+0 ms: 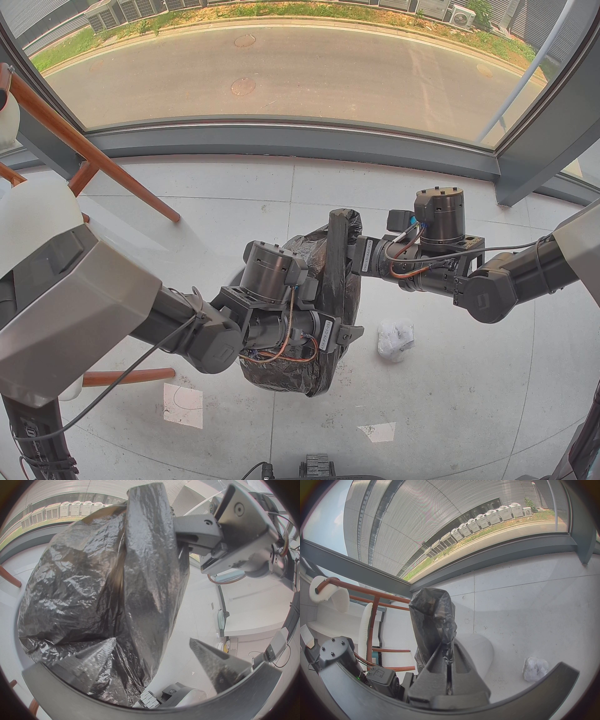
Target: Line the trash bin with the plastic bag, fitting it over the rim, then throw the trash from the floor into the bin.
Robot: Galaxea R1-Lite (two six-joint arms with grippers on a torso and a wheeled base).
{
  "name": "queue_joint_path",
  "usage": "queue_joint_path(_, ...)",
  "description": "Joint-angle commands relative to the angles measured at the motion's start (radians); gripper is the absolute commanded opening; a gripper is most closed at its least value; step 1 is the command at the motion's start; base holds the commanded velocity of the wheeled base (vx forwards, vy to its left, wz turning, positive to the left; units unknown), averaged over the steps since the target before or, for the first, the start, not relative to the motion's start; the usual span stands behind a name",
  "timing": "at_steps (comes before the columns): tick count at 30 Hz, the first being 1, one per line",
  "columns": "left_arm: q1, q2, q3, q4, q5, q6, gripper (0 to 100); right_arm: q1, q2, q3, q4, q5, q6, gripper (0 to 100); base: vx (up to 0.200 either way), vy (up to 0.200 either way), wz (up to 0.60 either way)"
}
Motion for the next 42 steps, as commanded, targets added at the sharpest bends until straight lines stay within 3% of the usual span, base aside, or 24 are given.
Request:
queue_joint_path(1, 0.001, 0.016, -0.006, 0.000, 0.000, 0.000, 0, -0.002, -0.007, 0.001, -0.001, 0.000, 0.000, 0, 0.000, 0.000, 0.00)
queue_joint_path(8, 0.005, 0.007, -0.003, 0.000, -0.002, -0.001, 0, -0.010, -0.007, 0.015, -0.002, 0.000, -0.001, 0, 0.000, 0.000, 0.00)
queue_joint_path(14, 0.004, -0.048, 0.014, 0.000, -0.003, -0.062, 0, -0.027, -0.056, 0.093, -0.001, 0.009, -0.011, 0, 0.000, 0.000, 0.00)
queue_joint_path(21, 0.004, -0.191, 0.068, 0.006, -0.013, -0.101, 0, -0.116, -0.057, 0.127, -0.004, 0.048, -0.147, 0, 0.000, 0.000, 0.00)
queue_joint_path(29, 0.005, -0.240, 0.095, 0.004, -0.008, -0.184, 0, -0.139, -0.054, 0.118, -0.004, 0.086, -0.201, 0, 0.000, 0.000, 0.00)
queue_joint_path(30, 0.053, -0.267, 0.126, 0.007, -0.011, -0.184, 0, -0.139, -0.044, 0.104, -0.004, 0.092, -0.202, 0, 0.000, 0.000, 0.00)
queue_joint_path(38, 0.102, -0.289, 0.129, 0.007, -0.013, -0.190, 0, -0.172, 0.055, 0.042, -0.082, 0.117, -0.233, 0, 0.000, 0.000, 0.00)
queue_joint_path(39, 0.100, -0.306, 0.134, 0.011, -0.014, -0.191, 0, -0.174, 0.074, 0.033, -0.100, 0.118, -0.236, 100, 0.000, 0.000, 0.00)
queue_joint_path(42, 0.100, -0.310, 0.149, 0.011, -0.014, -0.191, 0, -0.172, 0.081, 0.032, -0.099, 0.121, -0.248, 100, 0.000, 0.000, 0.00)
